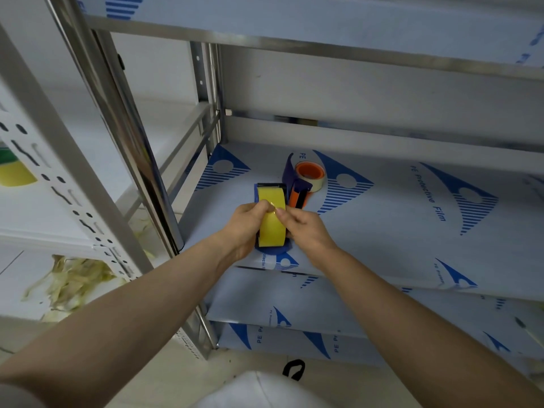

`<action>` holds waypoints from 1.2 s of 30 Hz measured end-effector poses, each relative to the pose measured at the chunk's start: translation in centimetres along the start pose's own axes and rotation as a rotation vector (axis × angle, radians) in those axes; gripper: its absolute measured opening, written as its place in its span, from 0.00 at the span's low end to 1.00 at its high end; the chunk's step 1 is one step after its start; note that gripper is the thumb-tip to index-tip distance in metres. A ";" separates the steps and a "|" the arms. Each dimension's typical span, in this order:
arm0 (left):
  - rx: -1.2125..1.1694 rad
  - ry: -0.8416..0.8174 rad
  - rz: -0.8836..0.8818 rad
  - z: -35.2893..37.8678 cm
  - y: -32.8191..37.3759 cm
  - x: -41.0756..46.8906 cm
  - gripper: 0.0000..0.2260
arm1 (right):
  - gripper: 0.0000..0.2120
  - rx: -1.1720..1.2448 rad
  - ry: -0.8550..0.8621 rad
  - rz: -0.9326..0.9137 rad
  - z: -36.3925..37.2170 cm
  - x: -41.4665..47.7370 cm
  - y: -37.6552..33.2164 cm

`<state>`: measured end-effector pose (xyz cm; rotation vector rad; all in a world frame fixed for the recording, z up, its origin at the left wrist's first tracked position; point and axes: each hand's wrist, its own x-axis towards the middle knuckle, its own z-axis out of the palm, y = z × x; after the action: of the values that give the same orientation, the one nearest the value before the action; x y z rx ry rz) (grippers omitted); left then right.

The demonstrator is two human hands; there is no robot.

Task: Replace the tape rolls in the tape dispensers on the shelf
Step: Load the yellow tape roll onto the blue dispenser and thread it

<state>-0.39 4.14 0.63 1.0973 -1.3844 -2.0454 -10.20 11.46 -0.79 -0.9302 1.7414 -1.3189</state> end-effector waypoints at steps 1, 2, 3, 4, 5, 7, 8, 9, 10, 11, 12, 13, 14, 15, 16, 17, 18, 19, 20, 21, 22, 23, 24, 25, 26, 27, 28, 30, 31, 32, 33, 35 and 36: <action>0.006 0.002 0.000 0.0 0.1 -0.1 0.10 | 0.13 0.006 -0.007 -0.014 -0.1 -0.1 0.0; 0.012 0.006 0.000 0.0 0.1 -0.1 0.08 | 0.13 0.014 -0.012 -0.024 -0.1 -0.2 0.0; 0.017 0.012 -0.002 0.1 0.2 -0.2 0.06 | 0.13 0.020 -0.017 -0.031 -0.2 -0.3 0.0; 0.018 0.020 -0.006 0.1 0.2 -0.2 0.05 | 0.13 0.024 -0.023 -0.037 -0.3 -0.3 0.1; 0.019 0.026 -0.008 0.2 0.2 -0.2 0.05 | 0.13 0.029 -0.025 -0.042 -0.4 -0.4 0.1; 0.021 0.040 -0.011 0.3 0.3 -0.2 0.06 | 0.13 0.042 -0.022 -0.051 -0.5 -0.4 0.2; 0.021 0.050 -0.012 0.3 0.3 -0.2 0.06 | 0.14 0.047 -0.021 -0.057 -0.5 -0.5 0.2; 0.019 0.062 -0.014 0.4 0.3 -0.2 0.06 | 0.14 0.047 -0.020 -0.063 -0.5 -0.5 0.3; 0.016 0.072 -0.018 0.4 0.4 -0.2 0.06 | 0.14 0.042 -0.020 -0.073 -0.5 -0.5 0.3; 0.014 0.081 -0.022 0.4 0.4 -0.2 0.07 | 0.15 0.034 -0.023 -0.084 -0.5 -0.6 0.4; 0.014 0.089 -0.027 0.4 0.5 -0.2 0.08 | 0.16 0.029 -0.028 -0.094 -0.5 -0.7 0.5; 0.016 0.097 -0.031 0.4 0.5 -0.2 0.08 | 0.16 0.025 -0.033 -0.104 -0.5 -0.8 0.5; 0.019 0.105 -0.036 0.4 0.6 -0.1 0.09 | 0.17 0.024 -0.037 -0.113 -0.4 -0.9 0.6; 0.020 0.113 -0.040 0.4 0.6 0.0 0.09 | 0.17 0.023 -0.041 -0.121 -0.4 -1.0 0.6; 0.021 0.120 -0.043 0.3 0.7 0.0 0.09 | 0.17 0.022 -0.045 -0.128 -0.3 -1.1 0.5; 0.022 0.126 -0.044 0.3 0.7 0.0 0.09 | 0.17 0.024 -0.047 -0.131 -0.2 -1.1 0.6; 0.022 0.133 -0.045 0.3 0.8 0.1 0.09 | 0.17 0.022 -0.045 -0.134 -0.1 -1.2 0.6; 0.022 0.142 -0.046 0.3 0.9 0.1 0.09 | 0.17 0.018 -0.037 -0.136 0.0 -1.1 0.7; 0.022 0.152 -0.049 0.3 0.9 0.1 0.10 | 0.18 0.013 -0.031 -0.140 0.1 -1.1 0.8; 0.021 0.157 -0.052 0.3 0.9 0.1 0.09 | 0.18 0.012 -0.024 -0.143 0.2 -1.1 0.9; 0.016 0.154 -0.058 0.2 1.0 0.1 0.09 | 0.18 0.014 -0.023 -0.147 0.3 -1.1 1.0; 0.005 0.142 -0.065 0.1 1.0 0.1 0.09 | 0.19 0.011 -0.023 -0.143 0.3 -1.2 1.1; -0.004 0.124 -0.070 0.1 1.0 0.1 0.08 | 0.19 0.017 -0.026 -0.123 0.3 -1.1 1.1; -0.008 0.103 -0.072 0.0 1.0 0.0 0.08 | 0.20 0.038 -0.029 -0.086 0.2 -1.1 1.0; -0.002 0.083 -0.068 0.0 0.9 -0.1 0.07 | 0.19 0.067 -0.027 -0.038 0.2 -1.0 0.7; 0.014 0.062 -0.062 0.0 0.9 -0.2 0.06 | 0.16 0.104 -0.014 0.017 0.2 -0.8 0.3; 0.036 0.039 -0.054 0.0 0.8 -0.3 0.06 | 0.13 0.156 0.014 0.085 0.1 -0.4 0.1; 0.074 -0.009 -0.038 0.1 0.5 -0.5 0.10 | 0.09 0.287 0.096 0.231 0.0 0.2 -0.8; 0.088 -0.022 -0.035 0.1 0.5 -0.5 0.13 | 0.10 0.321 0.127 0.263 0.0 0.5 -1.0; 0.097 -0.026 -0.034 0.1 0.5 -0.6 0.14 | 0.09 0.304 0.143 0.249 -0.1 0.7 -0.9; 0.100 -0.020 -0.033 0.1 0.5 -0.5 0.14 | 0.09 0.272 0.145 0.219 -0.1 0.9 -0.8; 0.087 0.000 -0.034 -0.1 0.6 -0.4 0.13 | 0.10 0.234 0.129 0.165 -0.1 0.7 -0.6; 0.082 0.010 -0.038 -0.1 0.6 -0.2 0.14 | 0.11 0.234 0.116 0.152 -0.1 0.6 -0.4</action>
<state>-0.18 3.98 1.27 1.1751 -1.4647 -2.0225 -10.55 10.92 -0.43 -0.5891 1.6637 -1.4618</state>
